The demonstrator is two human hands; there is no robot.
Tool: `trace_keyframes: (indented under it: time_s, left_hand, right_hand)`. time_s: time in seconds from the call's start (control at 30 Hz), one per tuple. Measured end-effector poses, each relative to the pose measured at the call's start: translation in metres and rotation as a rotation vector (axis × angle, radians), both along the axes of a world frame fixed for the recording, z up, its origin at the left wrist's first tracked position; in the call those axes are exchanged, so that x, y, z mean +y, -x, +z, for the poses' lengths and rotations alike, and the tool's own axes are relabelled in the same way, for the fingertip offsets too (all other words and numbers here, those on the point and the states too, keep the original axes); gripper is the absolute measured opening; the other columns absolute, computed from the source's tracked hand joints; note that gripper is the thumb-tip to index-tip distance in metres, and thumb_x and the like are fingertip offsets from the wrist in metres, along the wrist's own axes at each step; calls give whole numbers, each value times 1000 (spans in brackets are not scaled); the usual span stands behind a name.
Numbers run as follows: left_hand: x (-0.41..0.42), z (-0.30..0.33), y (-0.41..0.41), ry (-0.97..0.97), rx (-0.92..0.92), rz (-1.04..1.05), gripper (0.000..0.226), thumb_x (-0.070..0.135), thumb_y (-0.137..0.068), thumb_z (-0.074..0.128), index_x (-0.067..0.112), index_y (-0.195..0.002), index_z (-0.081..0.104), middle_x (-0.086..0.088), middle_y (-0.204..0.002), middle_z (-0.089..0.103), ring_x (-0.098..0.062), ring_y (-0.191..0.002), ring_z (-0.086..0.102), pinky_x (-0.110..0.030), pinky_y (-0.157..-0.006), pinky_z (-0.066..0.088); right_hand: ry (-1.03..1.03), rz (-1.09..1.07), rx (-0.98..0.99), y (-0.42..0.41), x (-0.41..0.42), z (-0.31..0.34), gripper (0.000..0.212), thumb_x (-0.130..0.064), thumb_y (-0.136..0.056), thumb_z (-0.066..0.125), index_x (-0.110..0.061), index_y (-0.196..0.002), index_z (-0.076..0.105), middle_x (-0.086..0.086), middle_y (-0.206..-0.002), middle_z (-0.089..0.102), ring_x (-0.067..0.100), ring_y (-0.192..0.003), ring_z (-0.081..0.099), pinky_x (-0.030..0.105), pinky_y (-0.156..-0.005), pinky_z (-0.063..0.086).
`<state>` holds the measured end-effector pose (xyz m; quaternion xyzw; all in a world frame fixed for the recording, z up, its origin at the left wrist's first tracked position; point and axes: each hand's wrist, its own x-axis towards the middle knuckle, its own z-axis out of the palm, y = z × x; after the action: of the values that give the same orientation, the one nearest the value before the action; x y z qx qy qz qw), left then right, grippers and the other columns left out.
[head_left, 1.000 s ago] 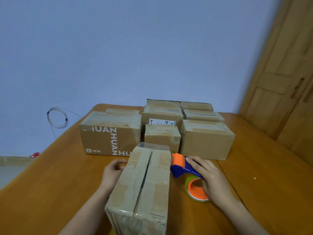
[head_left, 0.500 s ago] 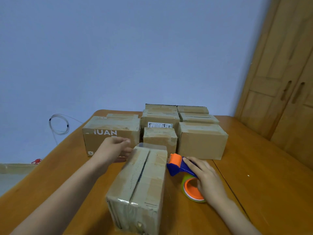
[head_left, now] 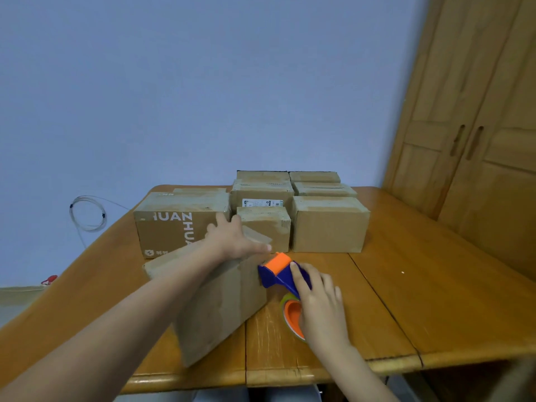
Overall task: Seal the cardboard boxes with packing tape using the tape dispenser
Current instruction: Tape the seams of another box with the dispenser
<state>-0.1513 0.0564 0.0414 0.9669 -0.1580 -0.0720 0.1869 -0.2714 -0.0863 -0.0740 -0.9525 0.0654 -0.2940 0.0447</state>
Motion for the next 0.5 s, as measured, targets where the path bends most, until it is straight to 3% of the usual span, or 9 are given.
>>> trace_keyframes:
  time_s: [0.1,0.23,0.37,0.5]
  left_hand:
    - [-4,-4,3,-97,-28,-42,93,66,-75,64,19,-147,28,-15,-152,12,-46,-137,19,-51,-109,29]
    - [-8,-16,10,-294,-165,-76,70,68,-83,48,16,-130,46,-15,-140,29,-45,-128,33,-48,-108,31]
    - [-7,-23,12,-272,-216,-60,78,68,-85,44,16,-142,36,-17,-150,21,-47,-131,29,-48,-110,27]
    - [-5,-25,13,-237,-232,-64,85,68,-85,46,15,-147,28,-16,-152,21,-47,-134,28,-49,-110,27]
  right_hand:
    - [-13,36,48,3,-2,3,82,-19,-51,88,-13,-126,55,6,-117,61,28,-92,62,35,-64,52]
    - [-74,142,139,9,-10,8,75,-25,-80,61,-23,-146,26,-6,-142,30,19,-119,38,32,-93,41]
    - [-117,181,142,14,-10,10,78,-27,-82,60,-29,-147,17,-10,-145,23,13,-116,38,26,-91,38]
    - [-63,132,152,16,-7,10,75,-26,-87,57,-33,-149,15,-7,-150,16,19,-120,38,29,-96,38]
